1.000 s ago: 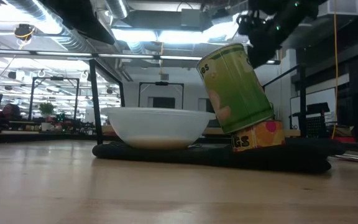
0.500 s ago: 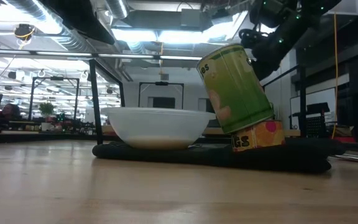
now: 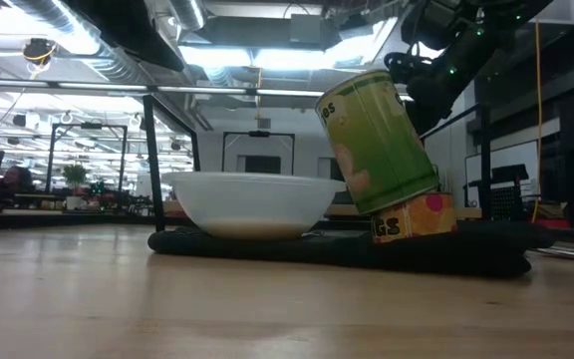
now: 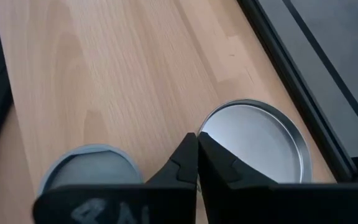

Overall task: Pick and place cans onto a shelf
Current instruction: Put the canned tomatoes on the shelf, then put the large canned orange on the shelf

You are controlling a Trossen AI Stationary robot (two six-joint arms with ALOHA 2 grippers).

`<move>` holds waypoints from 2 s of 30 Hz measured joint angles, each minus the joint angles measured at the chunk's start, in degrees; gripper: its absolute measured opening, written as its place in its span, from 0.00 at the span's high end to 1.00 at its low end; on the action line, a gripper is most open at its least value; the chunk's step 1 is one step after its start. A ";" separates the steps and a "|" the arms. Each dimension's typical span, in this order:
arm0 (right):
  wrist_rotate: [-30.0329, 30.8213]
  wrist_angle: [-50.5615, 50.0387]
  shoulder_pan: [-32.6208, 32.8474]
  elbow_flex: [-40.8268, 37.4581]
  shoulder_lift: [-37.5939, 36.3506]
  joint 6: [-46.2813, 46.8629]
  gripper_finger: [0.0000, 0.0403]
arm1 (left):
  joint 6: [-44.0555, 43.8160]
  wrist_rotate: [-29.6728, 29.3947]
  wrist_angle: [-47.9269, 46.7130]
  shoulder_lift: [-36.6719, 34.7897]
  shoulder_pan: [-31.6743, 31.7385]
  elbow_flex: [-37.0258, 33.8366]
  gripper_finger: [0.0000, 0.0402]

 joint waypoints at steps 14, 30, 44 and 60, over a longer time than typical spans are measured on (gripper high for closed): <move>0.12 0.00 0.00 0.00 0.00 0.01 0.91 | 0.01 0.00 -0.01 0.00 0.02 -0.02 0.90; 0.15 -0.02 0.00 0.00 0.02 0.00 0.85 | 0.00 0.00 -0.02 0.00 0.01 -0.02 0.90; 0.12 -0.68 0.20 2.25 -0.09 -0.24 0.85 | 0.00 -0.02 -0.01 0.00 0.00 -0.02 0.91; -0.03 -0.70 7.87 8.72 -0.15 -0.30 0.85 | 0.00 -0.02 0.01 0.04 0.00 -0.02 0.90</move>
